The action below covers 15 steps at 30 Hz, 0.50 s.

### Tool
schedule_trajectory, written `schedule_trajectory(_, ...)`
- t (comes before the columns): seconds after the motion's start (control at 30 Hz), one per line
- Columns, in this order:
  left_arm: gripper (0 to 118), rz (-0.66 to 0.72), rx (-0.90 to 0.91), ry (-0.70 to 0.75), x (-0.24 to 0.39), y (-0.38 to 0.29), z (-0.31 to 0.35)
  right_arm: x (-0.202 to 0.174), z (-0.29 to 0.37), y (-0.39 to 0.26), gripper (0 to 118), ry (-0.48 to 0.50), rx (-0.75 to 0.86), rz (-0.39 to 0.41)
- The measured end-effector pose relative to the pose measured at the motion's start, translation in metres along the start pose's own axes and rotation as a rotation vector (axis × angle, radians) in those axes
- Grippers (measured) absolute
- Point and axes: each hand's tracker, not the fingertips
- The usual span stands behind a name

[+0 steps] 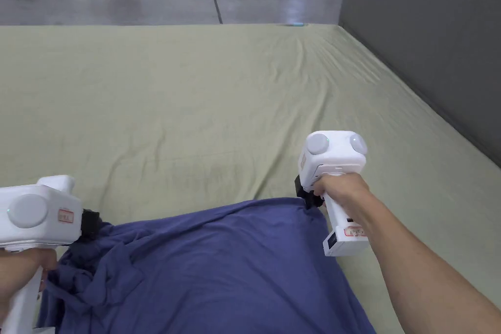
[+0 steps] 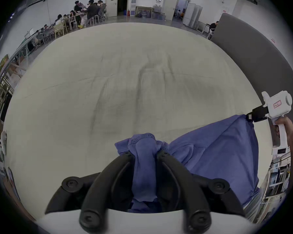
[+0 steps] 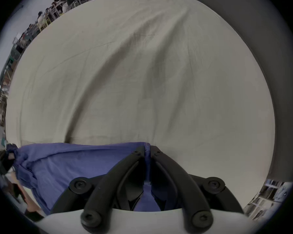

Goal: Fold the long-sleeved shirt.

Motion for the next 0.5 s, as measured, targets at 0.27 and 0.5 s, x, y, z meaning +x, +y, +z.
schedule_trajectory(0.27, 17, 0.024, 0.111, -0.048, -0.004, -0.039, 0.078, 0.016, 0.107, -0.073, 7, 0.132, 0.221, 0.037)
schedule_trajectory(0.5, 17, 0.032, 0.170, -0.038, -0.010, -0.141, 0.143, 0.039, 0.176, -0.222, 7, 0.196, 0.334, 0.095)
